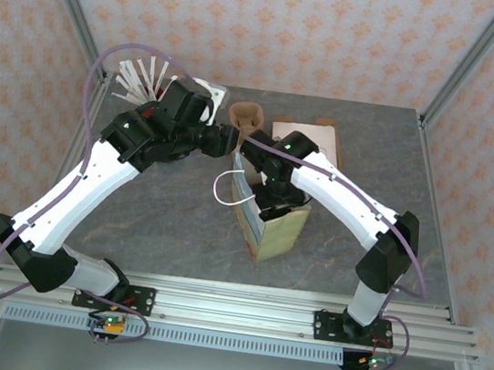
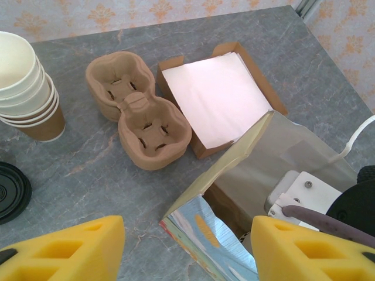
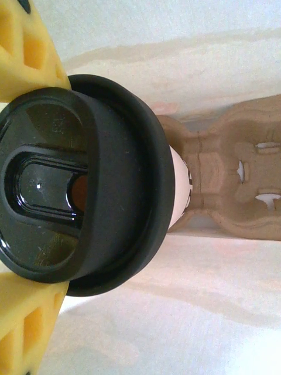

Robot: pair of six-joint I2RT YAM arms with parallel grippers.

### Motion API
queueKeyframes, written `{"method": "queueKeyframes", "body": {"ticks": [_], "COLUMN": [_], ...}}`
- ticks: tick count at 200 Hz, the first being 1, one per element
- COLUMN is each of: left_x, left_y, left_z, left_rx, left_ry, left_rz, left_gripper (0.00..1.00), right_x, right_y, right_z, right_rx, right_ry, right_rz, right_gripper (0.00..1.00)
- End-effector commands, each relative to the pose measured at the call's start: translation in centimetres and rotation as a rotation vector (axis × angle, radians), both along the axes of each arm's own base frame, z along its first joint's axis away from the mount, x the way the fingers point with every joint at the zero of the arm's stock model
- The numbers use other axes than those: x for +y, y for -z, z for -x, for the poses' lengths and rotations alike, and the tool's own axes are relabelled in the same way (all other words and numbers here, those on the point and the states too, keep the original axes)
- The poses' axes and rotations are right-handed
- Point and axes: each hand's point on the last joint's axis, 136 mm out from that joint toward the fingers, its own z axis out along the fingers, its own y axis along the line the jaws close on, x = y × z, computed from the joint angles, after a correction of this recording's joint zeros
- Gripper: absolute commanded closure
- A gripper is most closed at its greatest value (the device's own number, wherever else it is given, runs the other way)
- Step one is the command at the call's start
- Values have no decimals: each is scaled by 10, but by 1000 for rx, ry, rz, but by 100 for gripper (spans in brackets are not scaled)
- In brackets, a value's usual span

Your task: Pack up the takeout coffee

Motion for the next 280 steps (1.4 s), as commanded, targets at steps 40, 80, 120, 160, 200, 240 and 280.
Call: {"method": "queueKeyframes", "body": {"ticks": [40, 80, 120, 160, 200, 240, 280], "left_x": [6, 7, 6, 6, 5, 5, 5], "left_y": [-8, -9, -9, -9, -10, -10, -9], "left_z": [2, 3, 2, 2, 2, 2, 2], "left_rx": [-34, -37, -36, -35, -38, -36, -37], "left_ry": [0, 0, 1, 3, 4, 6, 5], "left_rz": [1, 1, 1, 2, 7, 6, -4], "left_gripper": [40, 40, 40, 40, 40, 40, 40], "right_x": [-4, -5, -5, -2, -2, 1, -2], "right_y": [28, 33, 20, 4, 0, 0, 2], "right_z": [2, 2, 0, 1, 3, 5, 2], "right_rx": [38, 44, 23, 4, 13, 20, 13], "right_ry": [-19, -21, -18, -15, -18, -18, -18], "right_rz": [78, 81, 65, 26, 26, 4, 26], "right_gripper": [60, 60, 60, 60, 60, 60, 60]}}
